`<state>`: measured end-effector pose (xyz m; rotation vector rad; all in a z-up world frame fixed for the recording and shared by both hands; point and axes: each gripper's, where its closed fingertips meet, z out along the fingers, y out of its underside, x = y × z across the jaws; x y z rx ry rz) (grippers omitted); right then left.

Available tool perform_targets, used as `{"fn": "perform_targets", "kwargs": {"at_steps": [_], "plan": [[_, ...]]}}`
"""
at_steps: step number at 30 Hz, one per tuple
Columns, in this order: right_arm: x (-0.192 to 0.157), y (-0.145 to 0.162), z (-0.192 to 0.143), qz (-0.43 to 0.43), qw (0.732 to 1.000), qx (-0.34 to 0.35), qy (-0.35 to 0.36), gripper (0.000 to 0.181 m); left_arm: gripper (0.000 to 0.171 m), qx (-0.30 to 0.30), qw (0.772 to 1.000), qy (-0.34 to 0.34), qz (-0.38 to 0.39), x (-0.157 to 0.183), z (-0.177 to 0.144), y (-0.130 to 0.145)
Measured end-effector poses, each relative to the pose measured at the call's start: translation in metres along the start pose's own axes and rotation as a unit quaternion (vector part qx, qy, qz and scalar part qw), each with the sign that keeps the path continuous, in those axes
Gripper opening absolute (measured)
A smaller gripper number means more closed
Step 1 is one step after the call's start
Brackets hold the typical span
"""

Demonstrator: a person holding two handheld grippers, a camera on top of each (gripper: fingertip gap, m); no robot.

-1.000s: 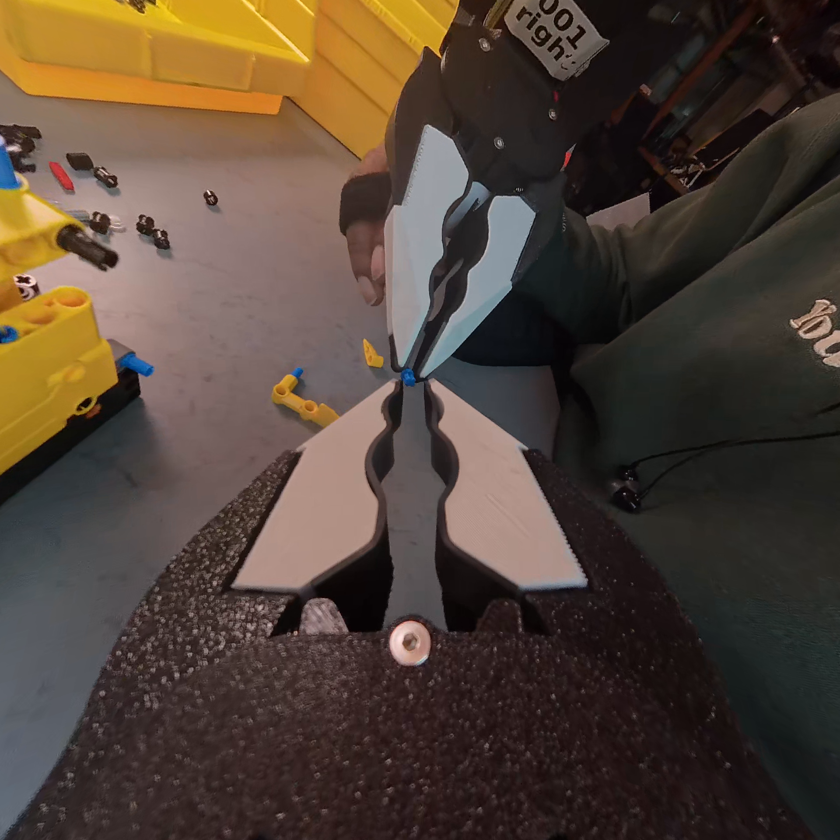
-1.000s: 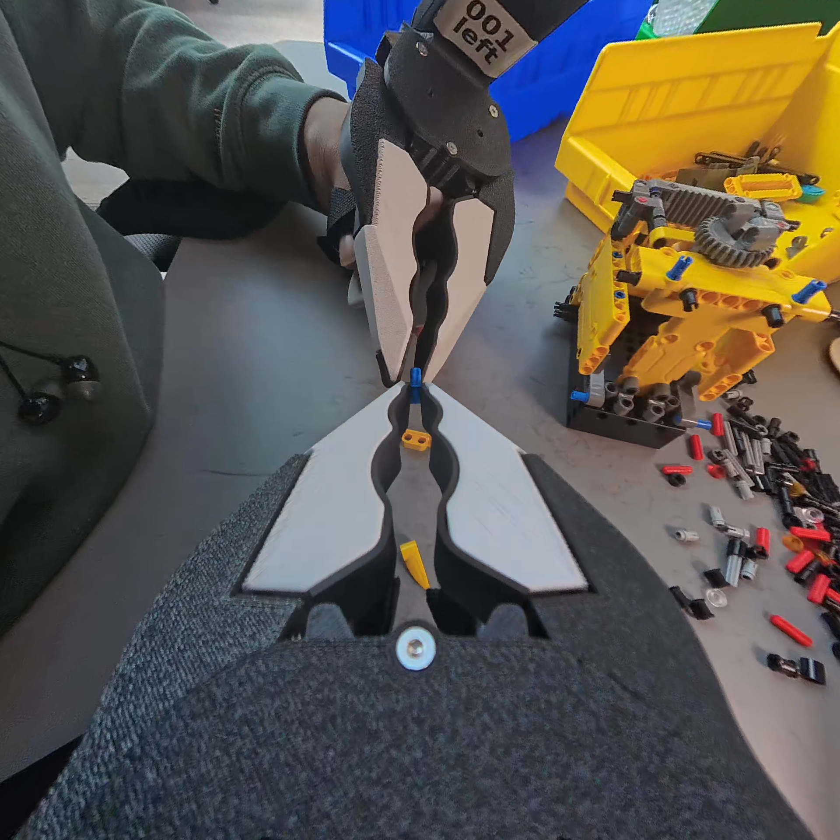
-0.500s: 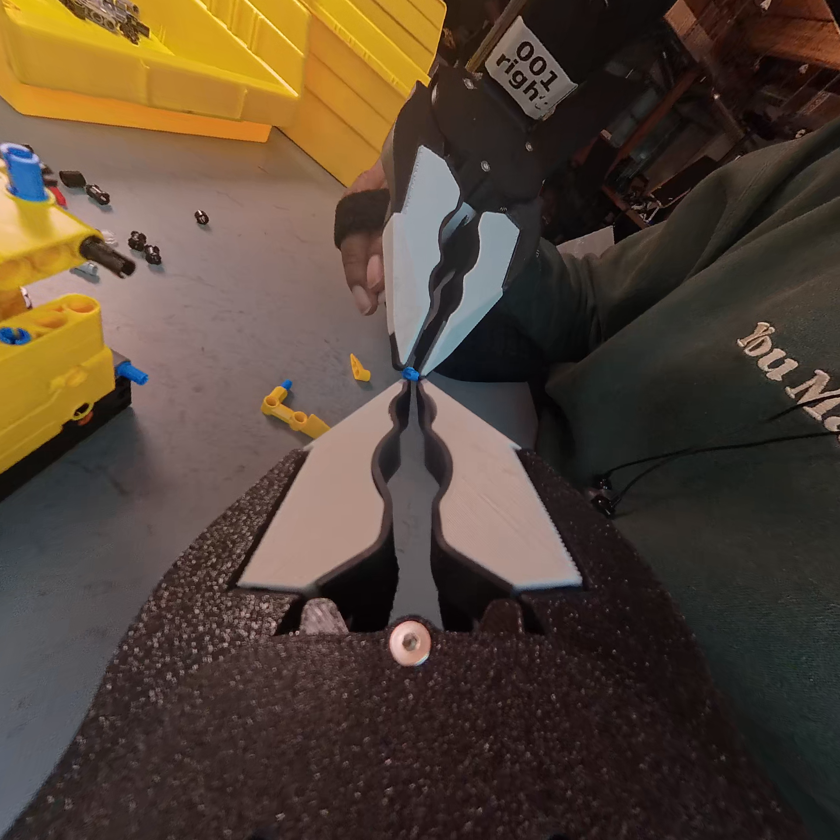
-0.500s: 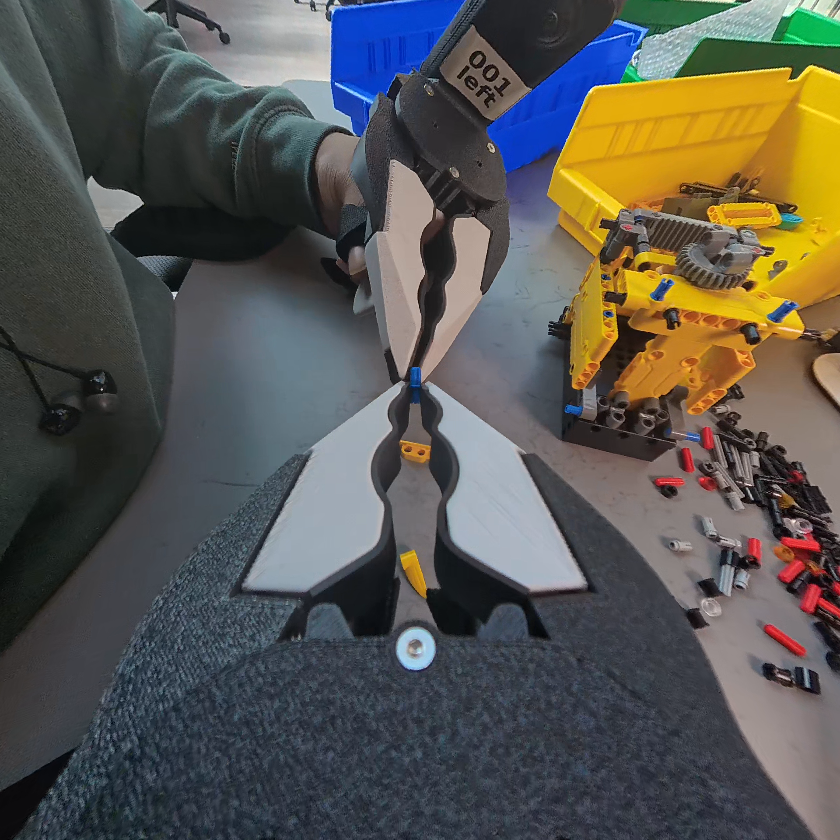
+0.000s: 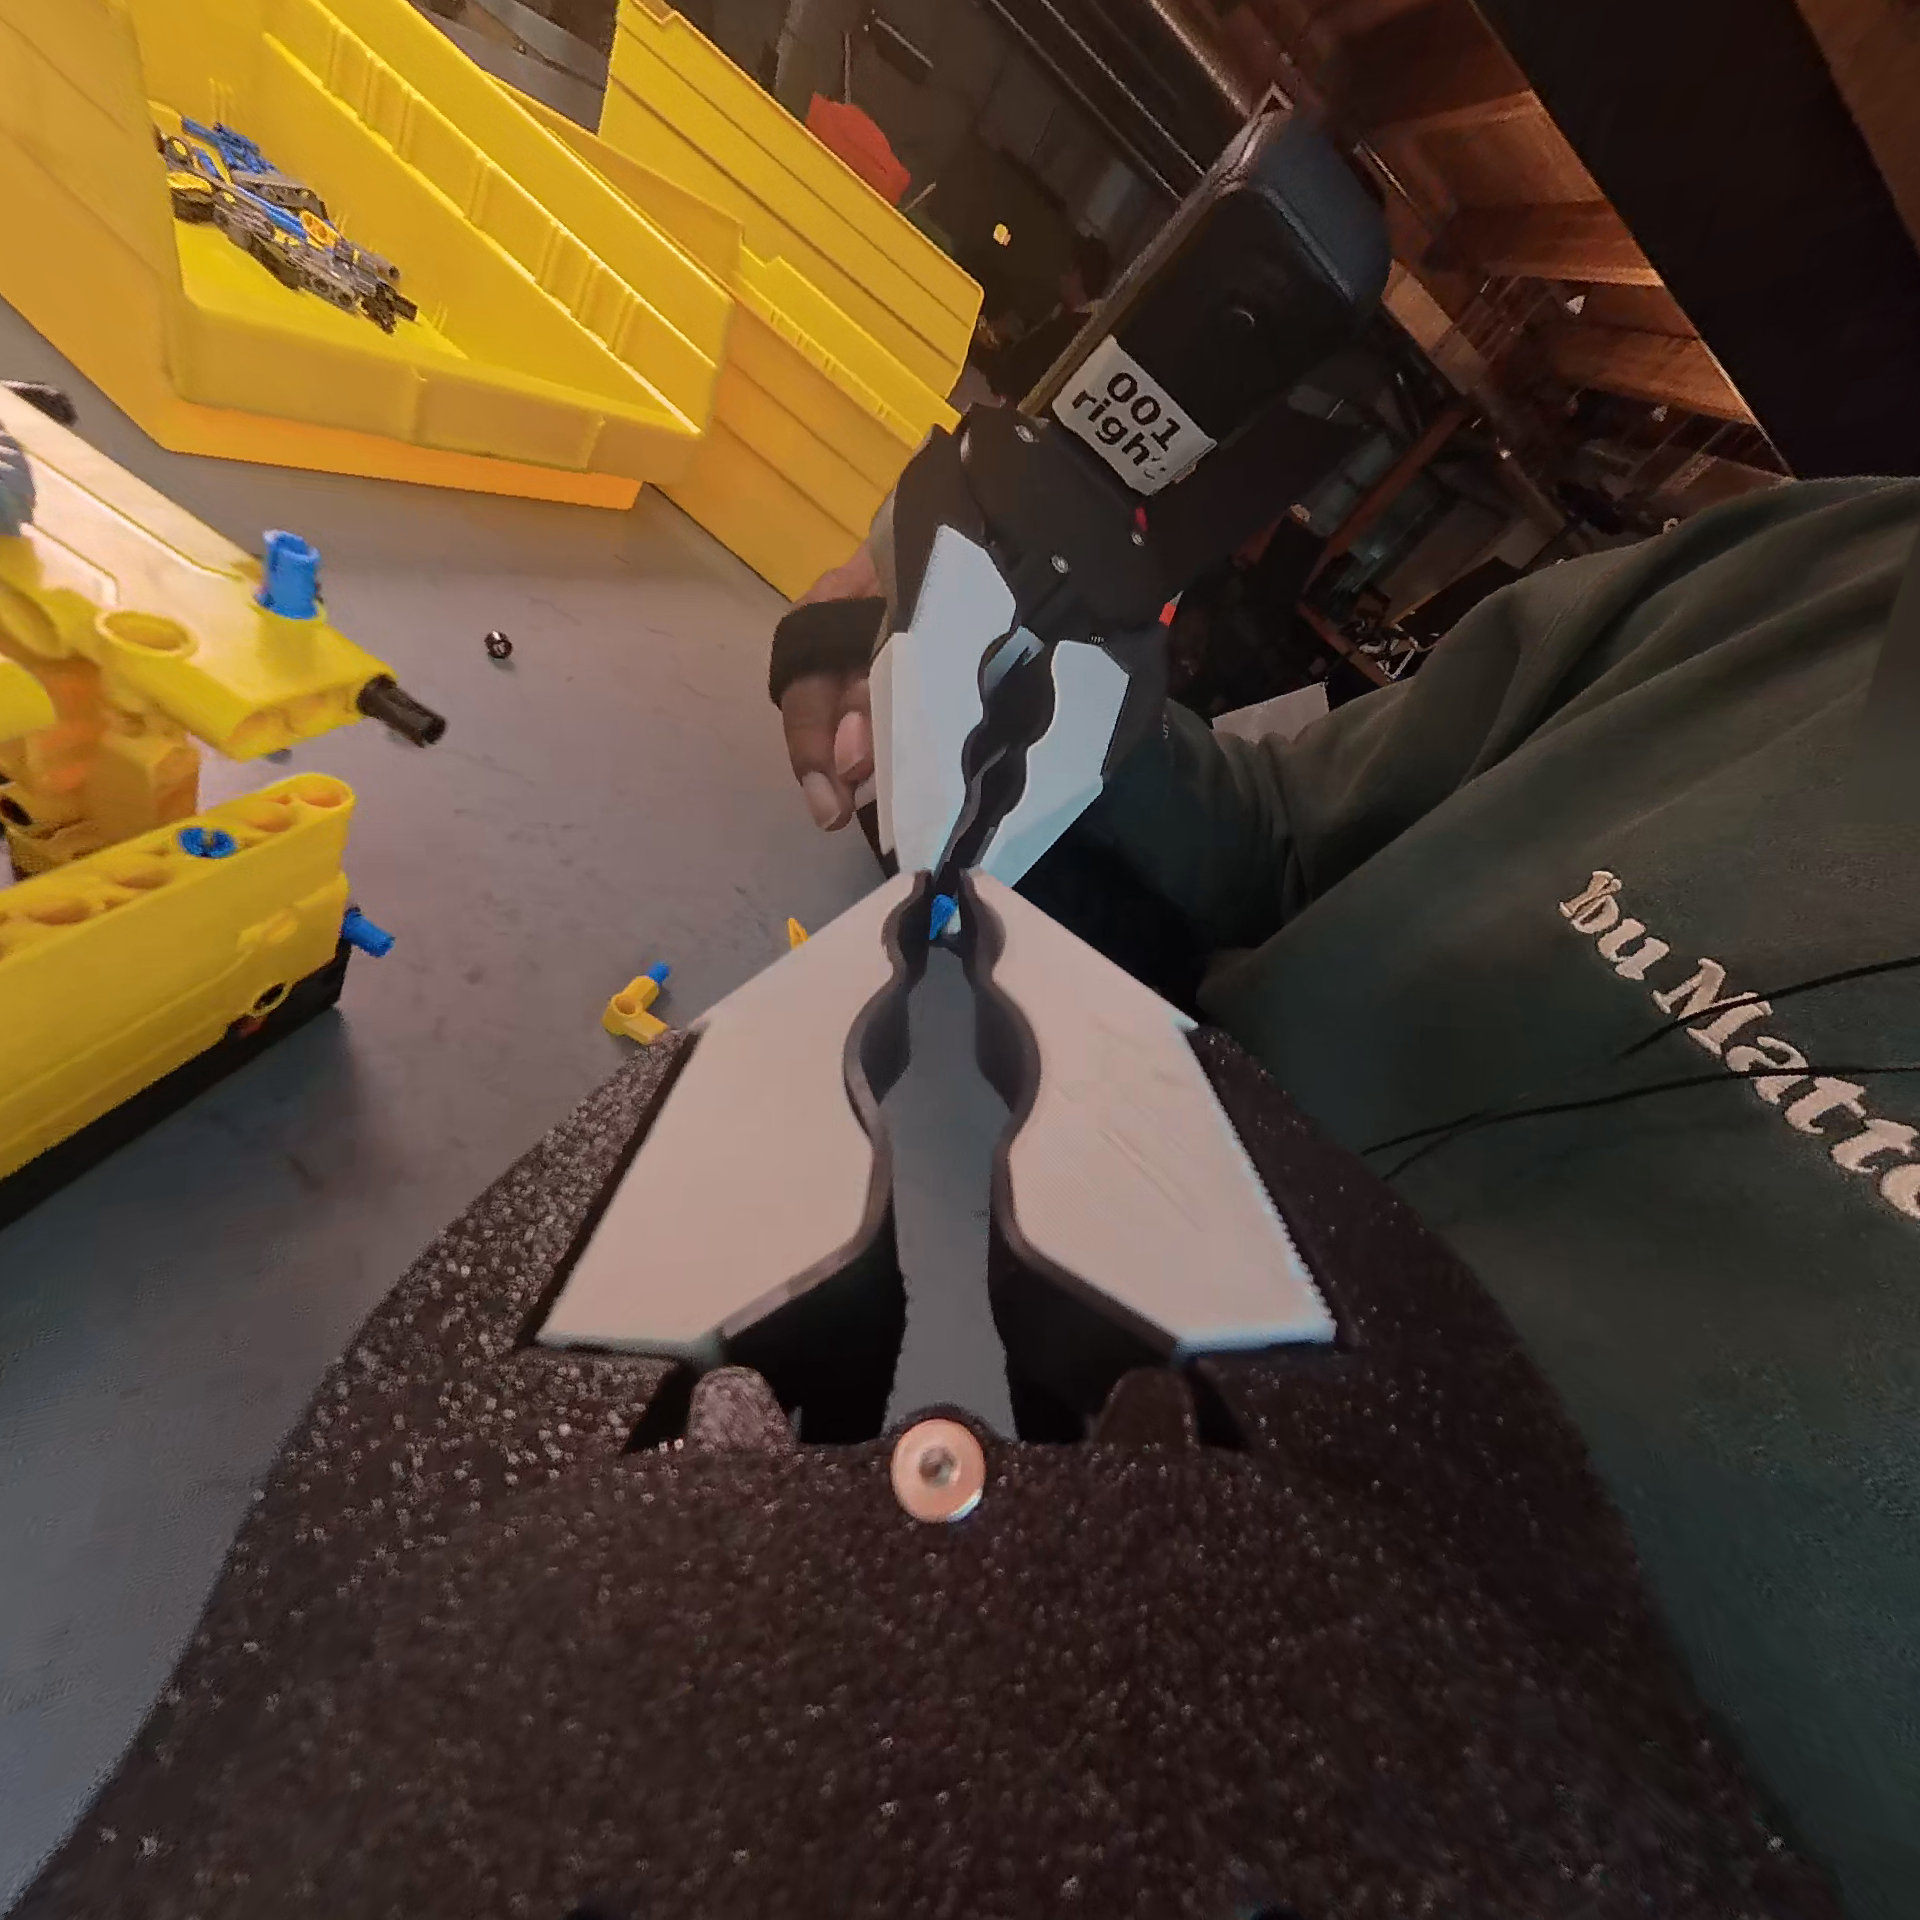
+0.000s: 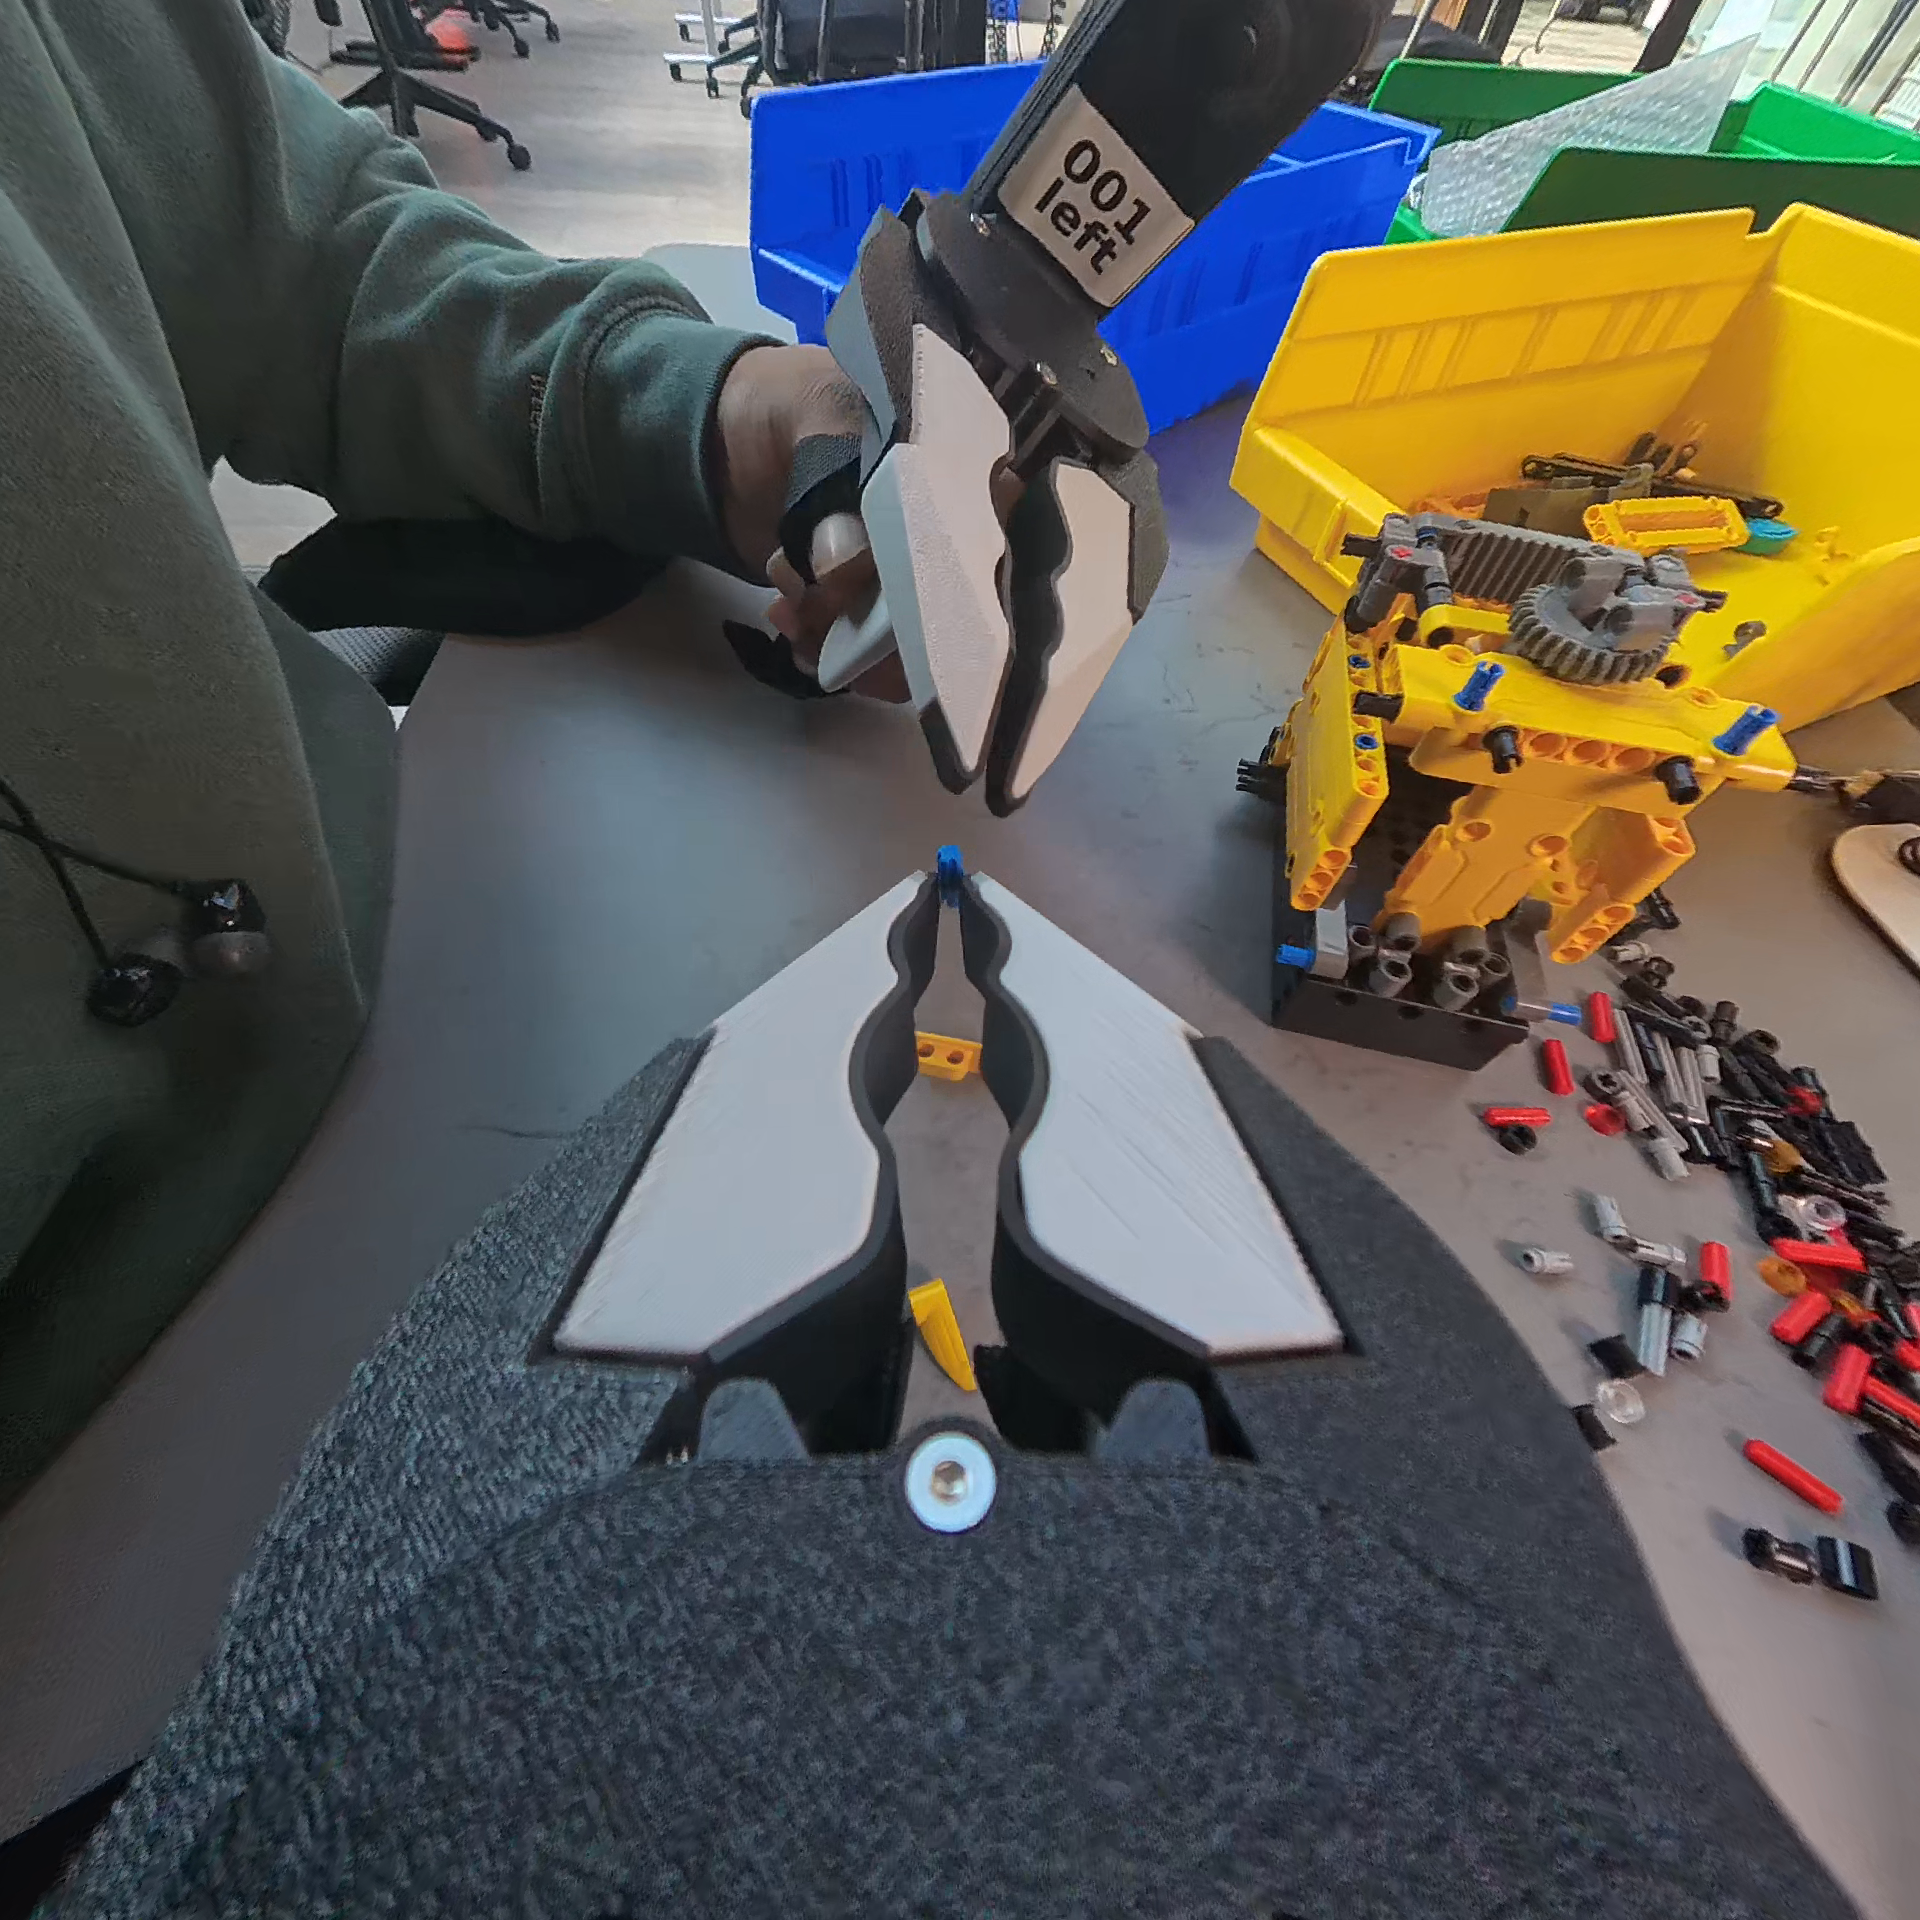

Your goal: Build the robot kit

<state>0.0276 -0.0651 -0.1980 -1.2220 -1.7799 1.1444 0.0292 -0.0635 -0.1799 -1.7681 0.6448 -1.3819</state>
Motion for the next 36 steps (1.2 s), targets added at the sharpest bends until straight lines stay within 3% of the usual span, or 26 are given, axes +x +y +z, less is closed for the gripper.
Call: {"fn": "perform_targets", "kwargs": {"at_steps": [3, 6, 13, 18, 23, 28, 32, 36], "plan": [[0.013, -0.015, -0.006, 0.014, 0.998, 0.044, 0.033, 0.003, 0.011, 0.022, 1.000, -0.017, -0.003, -0.007, -0.004, -0.007], [0.029, -0.037, -0.014, 0.081, 0.987, 0.124, 0.060, 0.003, 0.018, 0.037, 0.996, -0.078, 0.035, -0.021, -0.004, -0.015], [0.051, -0.057, -0.015, 0.282, 0.923, 0.261, 0.036, 0.003, 0.017, 0.083, 0.963, -0.184, 0.177, -0.018, -0.005, -0.039], [0.047, -0.058, -0.005, 0.341, 0.897, 0.282, -0.010, 0.002, 0.011, 0.092, 0.939, -0.228, 0.239, -0.014, -0.014, -0.049], [0.041, -0.058, -0.005, 0.359, 0.889, 0.279, -0.053, 0.003, 0.004, 0.072, 0.927, -0.235, 0.284, -0.009, -0.016, -0.046], [0.032, -0.050, -0.002, 0.331, 0.914, 0.226, -0.065, 0.002, 0.003, 0.018, 0.913, -0.239, 0.331, -0.008, -0.015, -0.034], [0.024, -0.041, -0.004, 0.243, 0.955, 0.163, -0.049, 0.008, 0.003, -0.013, 0.918, -0.213, 0.335, -0.005, -0.012, -0.024], [0.024, -0.035, -0.007, 0.181, 0.975, 0.128, -0.019, 0.009, 0.003, -0.032, 0.921, -0.199, 0.334, -0.005, -0.008, -0.017]]}}
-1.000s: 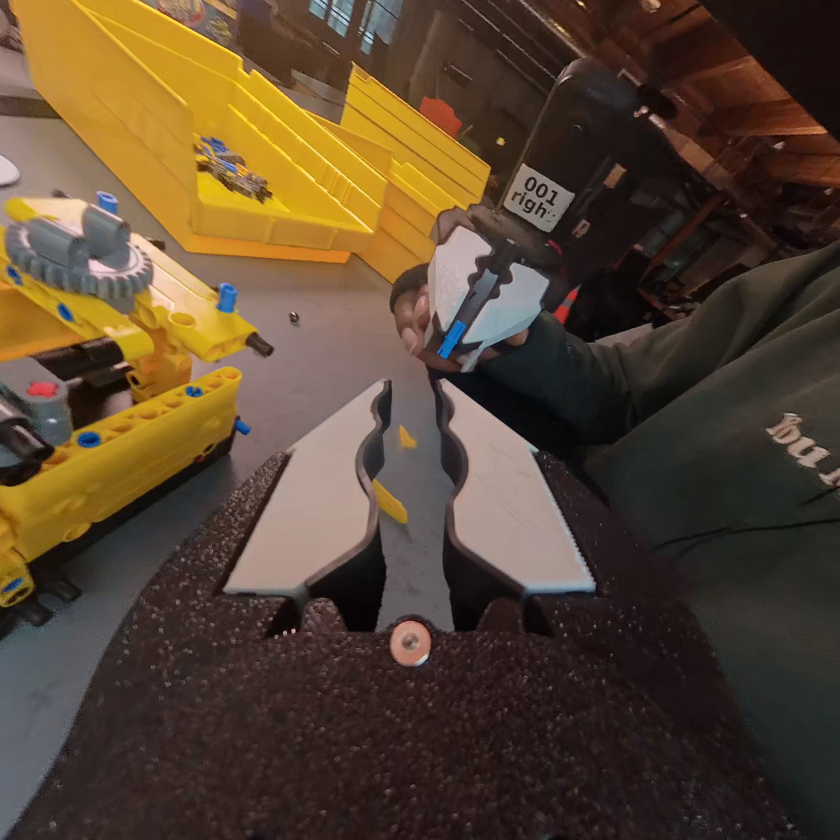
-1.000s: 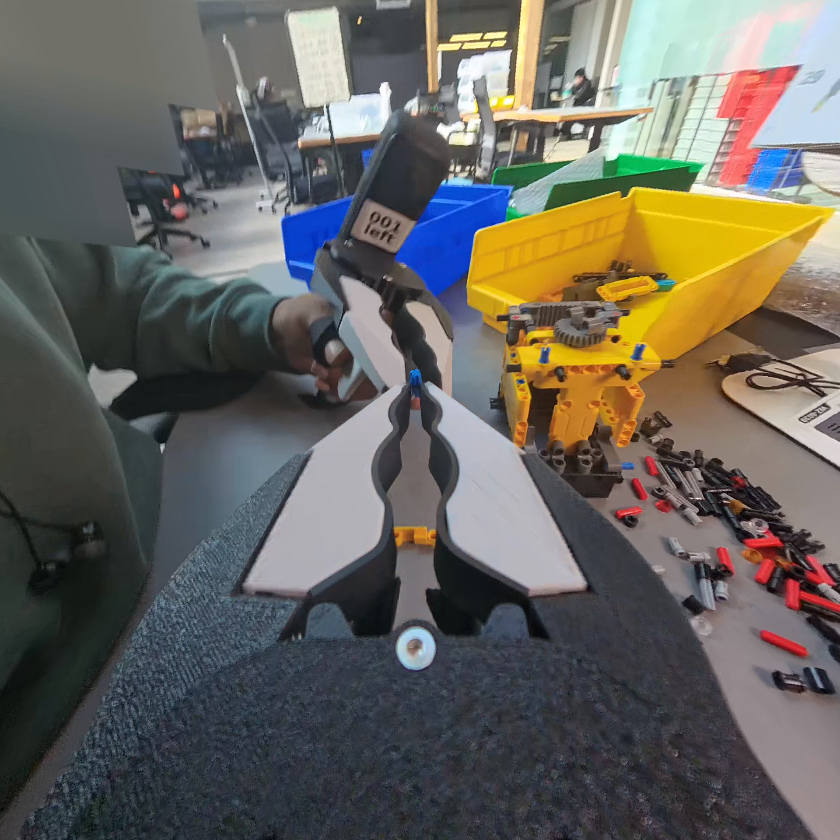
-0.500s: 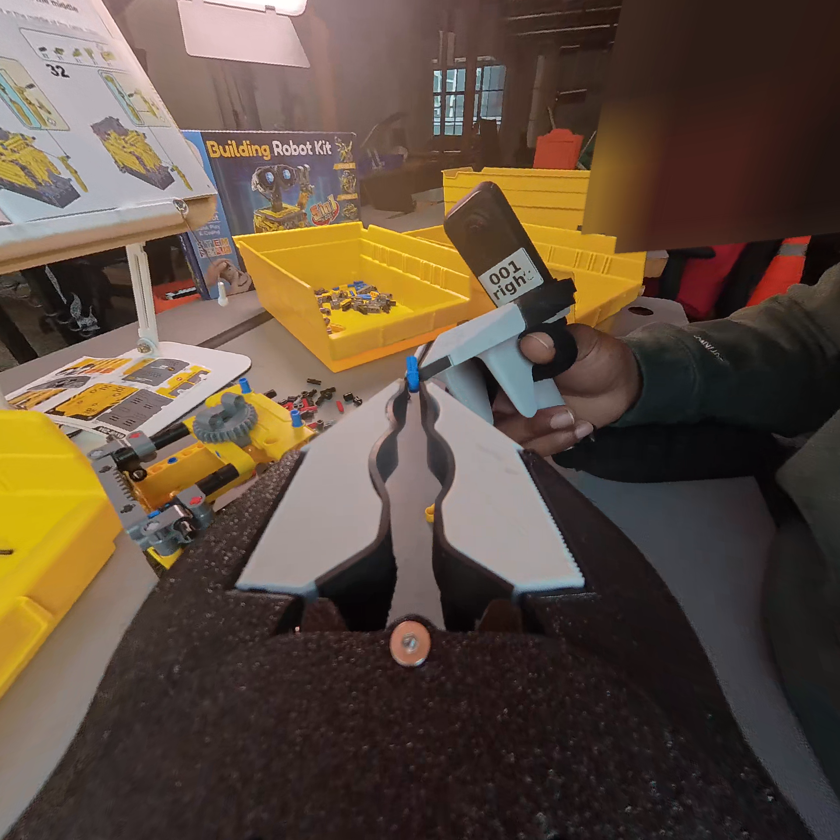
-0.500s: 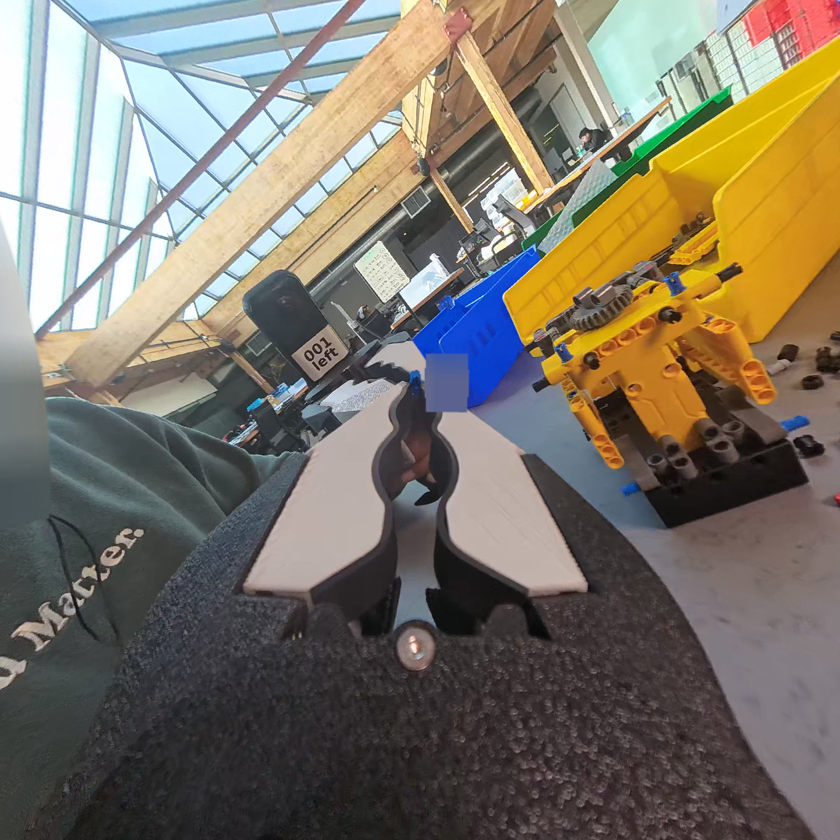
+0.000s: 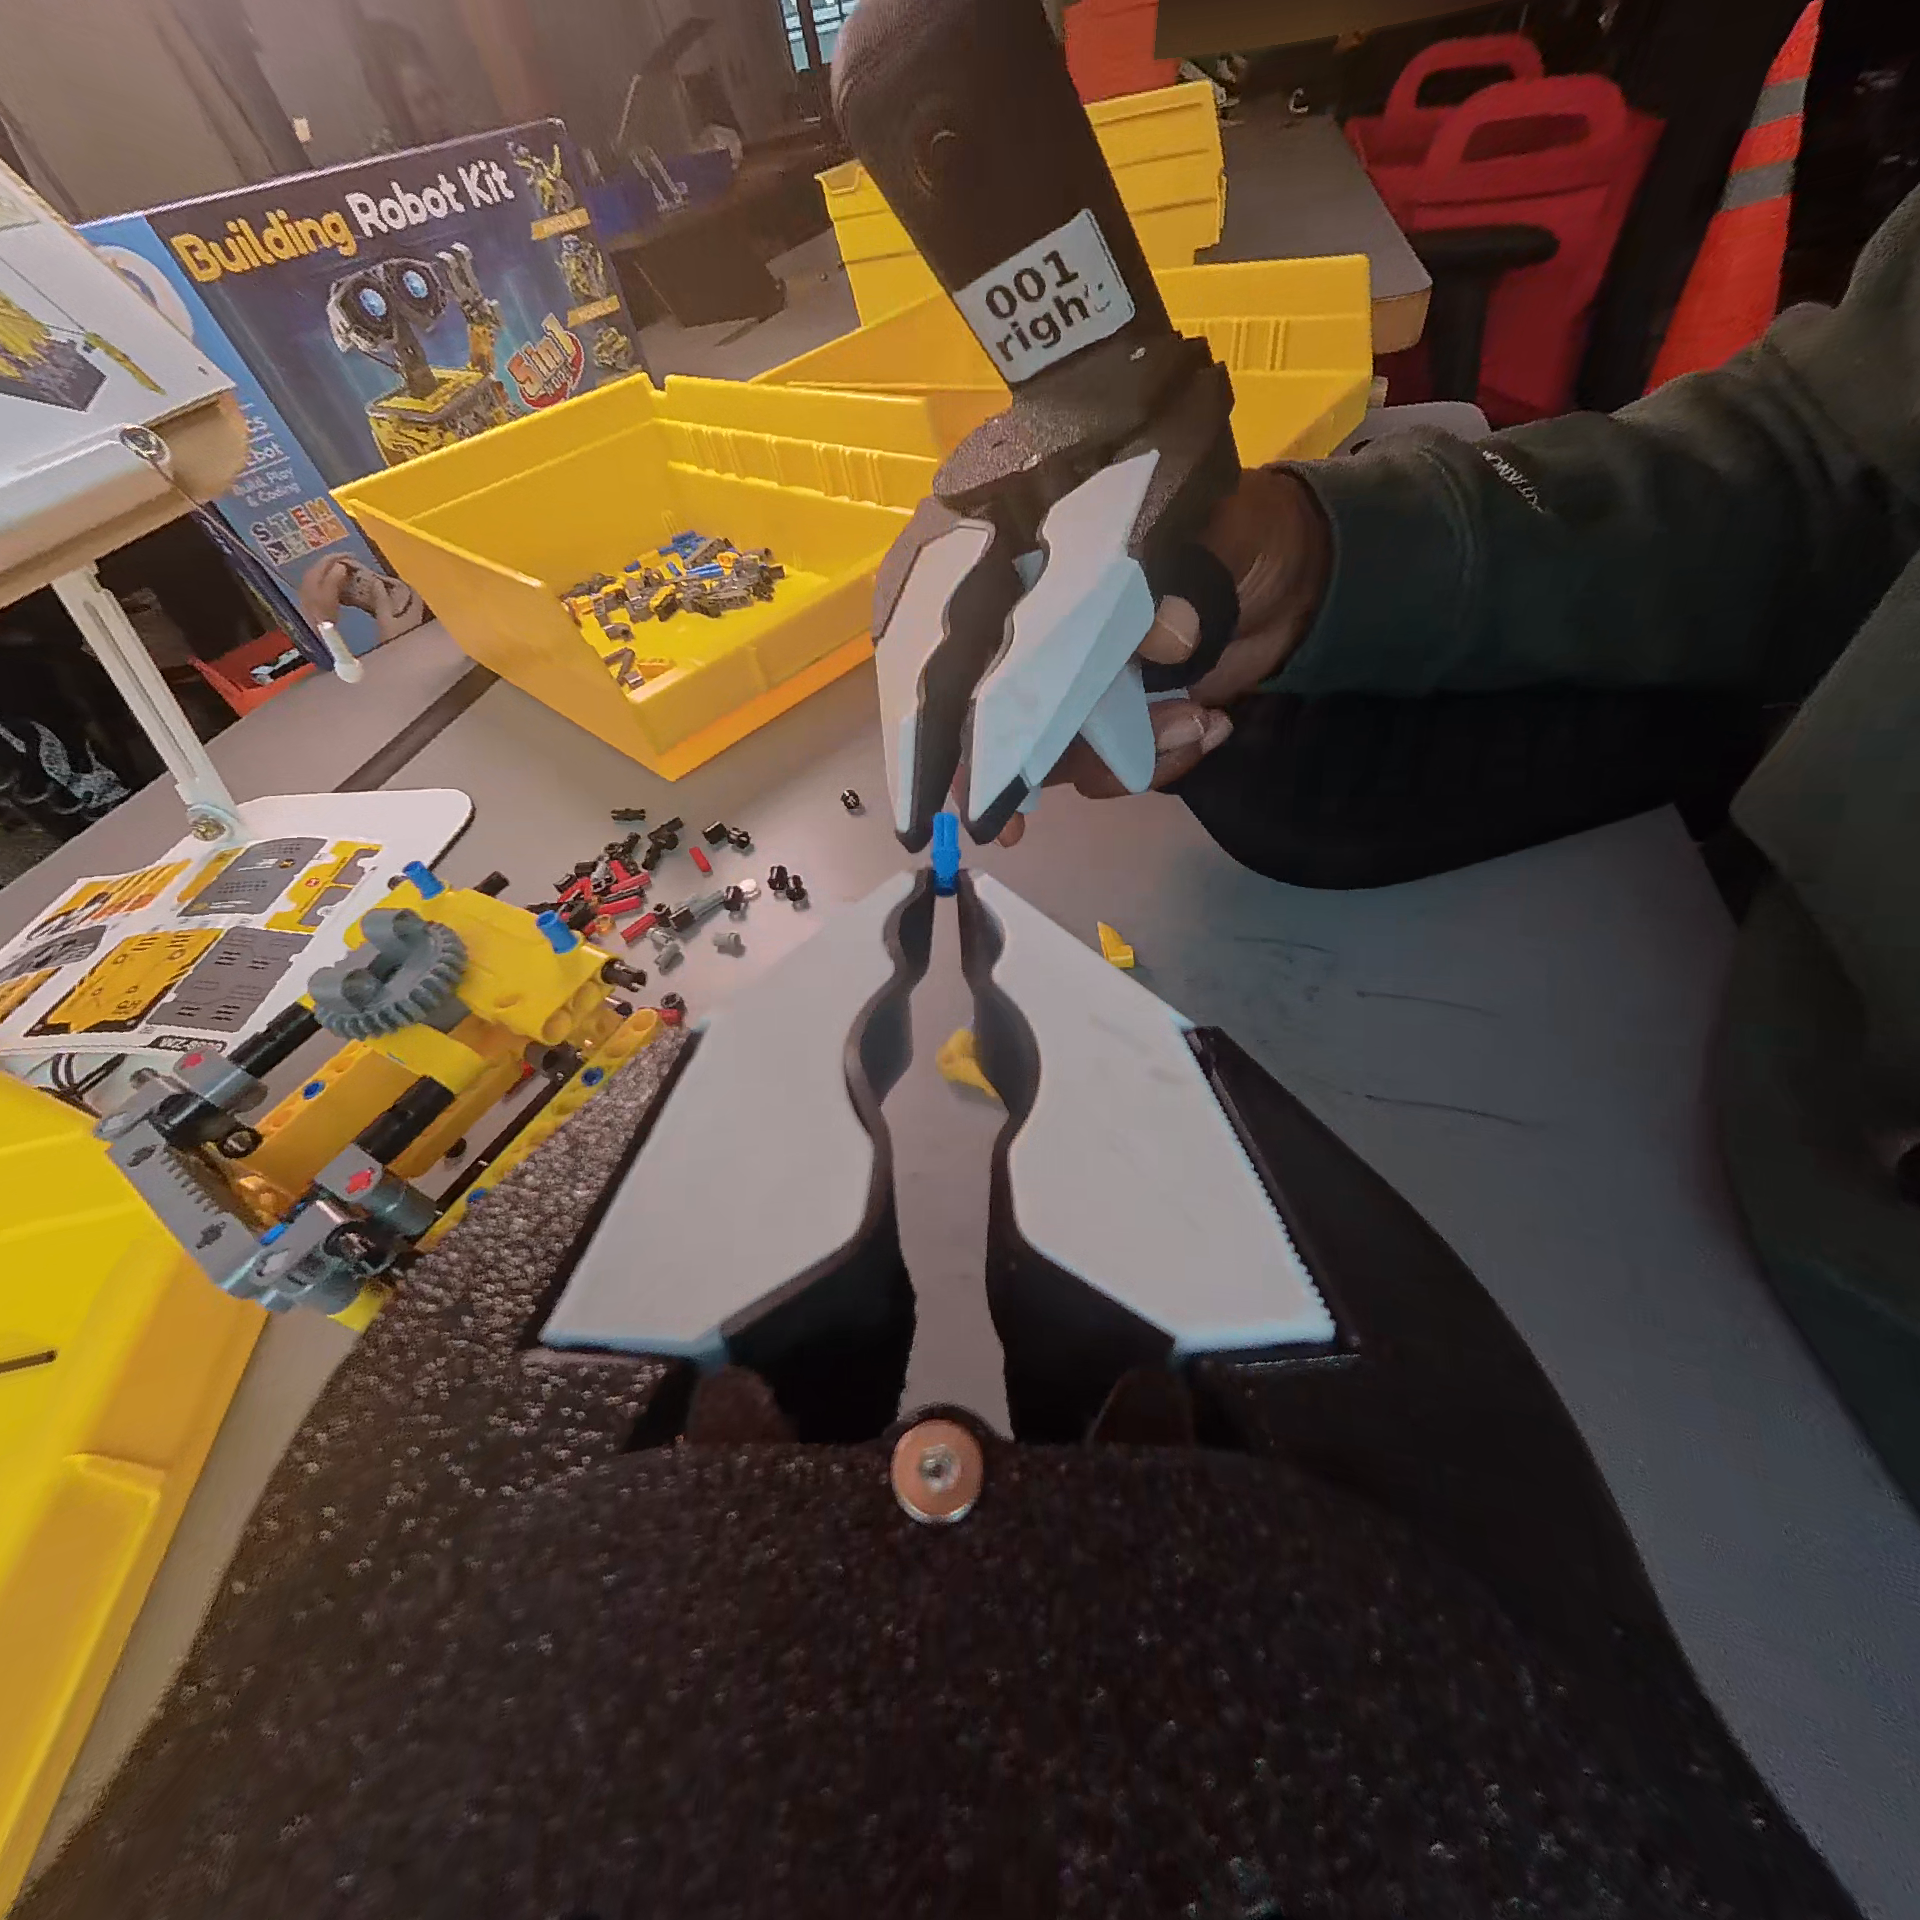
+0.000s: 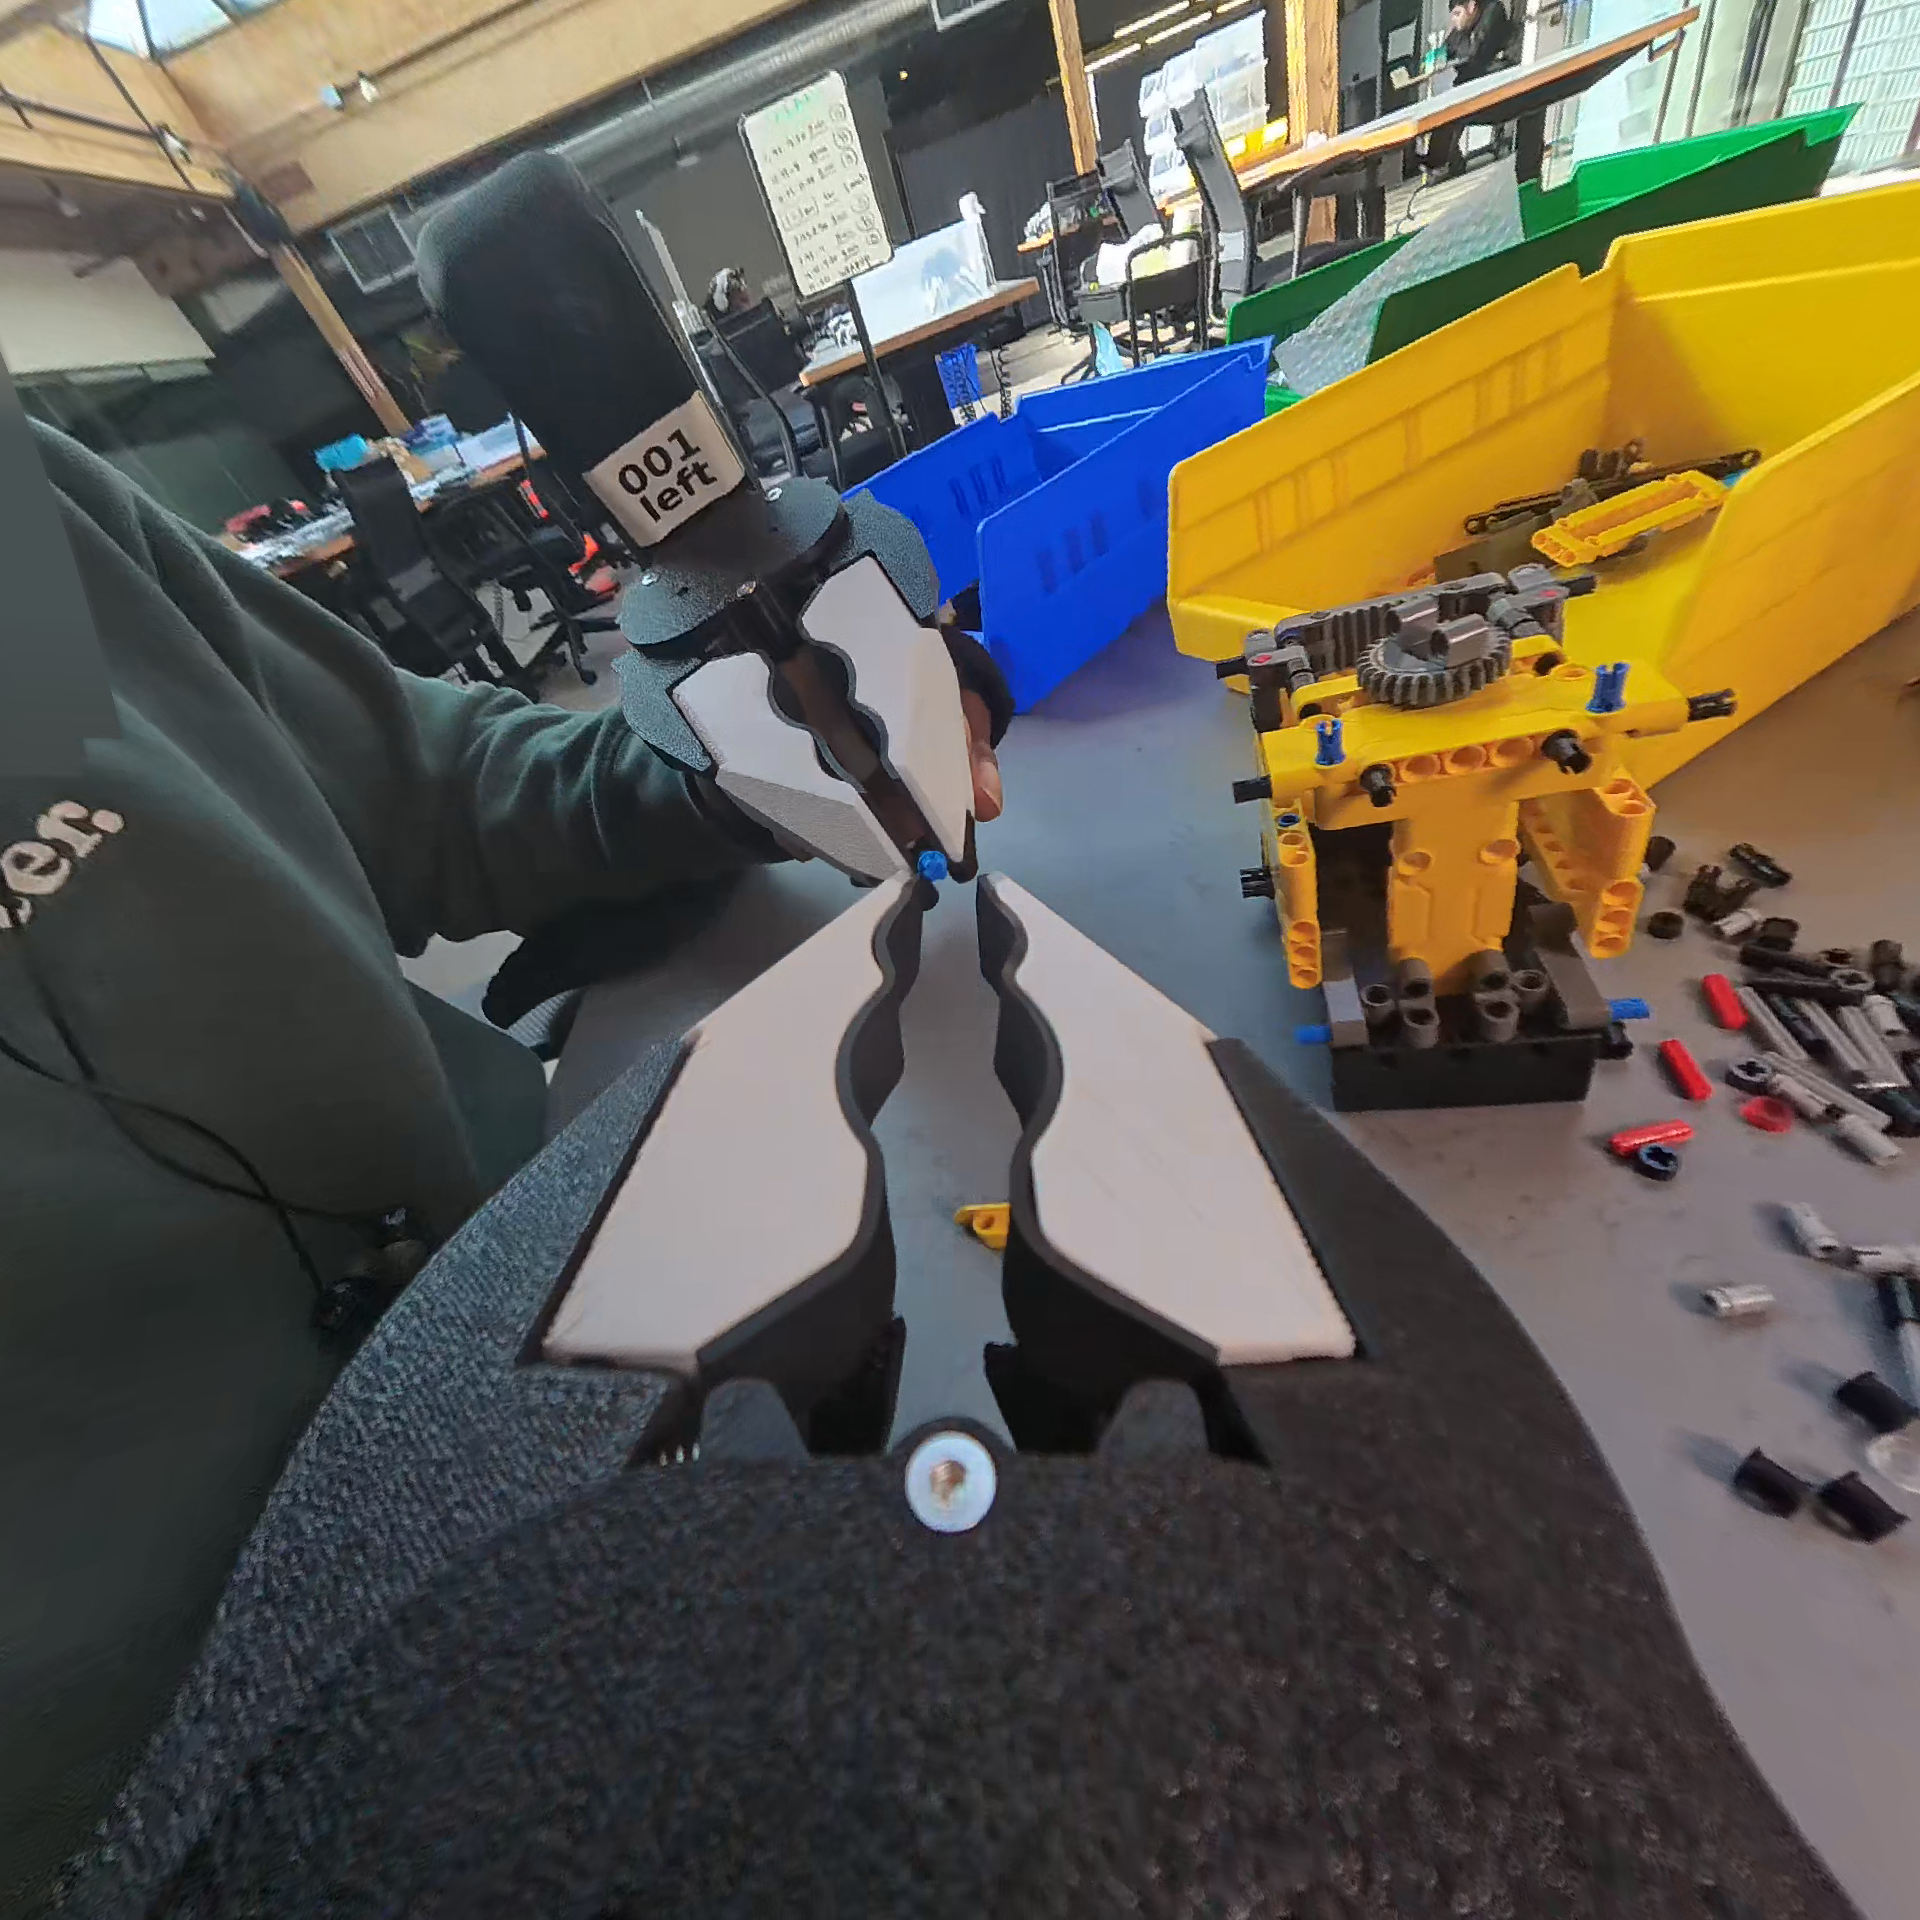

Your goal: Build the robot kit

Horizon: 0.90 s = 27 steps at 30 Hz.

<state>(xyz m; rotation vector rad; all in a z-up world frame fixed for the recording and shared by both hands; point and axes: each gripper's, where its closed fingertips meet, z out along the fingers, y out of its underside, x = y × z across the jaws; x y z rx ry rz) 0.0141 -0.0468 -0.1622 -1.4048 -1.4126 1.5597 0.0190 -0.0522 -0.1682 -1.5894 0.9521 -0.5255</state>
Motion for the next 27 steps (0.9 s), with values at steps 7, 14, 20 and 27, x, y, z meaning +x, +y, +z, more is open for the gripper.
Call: {"fn": "perform_targets", "kwargs": {"at_steps": [7, 14, 20, 27], "plan": [[-0.004, 0.007, 0.001, -0.037, 0.999, -0.027, 0.000, 0.003, 0.003, -0.004, 1.000, 0.018, -0.007, 0.005, 0.005, 0.005], [-0.003, 0.017, -0.002, -0.048, 0.997, -0.061, 0.000, 0.003, 0.003, -0.014, 0.999, 0.033, -0.022, 0.010, 0.011, 0.012], [-0.003, 0.037, -0.007, -0.058, 0.990, -0.126, -0.002, 0.003, 0.003, -0.048, 0.997, 0.056, -0.026, 0.020, 0.019, 0.027], [0.004, 0.087, -0.052, -0.114, 0.947, -0.299, 0.030, 0.016, 0.003, -0.115, 0.986, 0.108, -0.053, 0.036, 0.023, 0.053]]}}
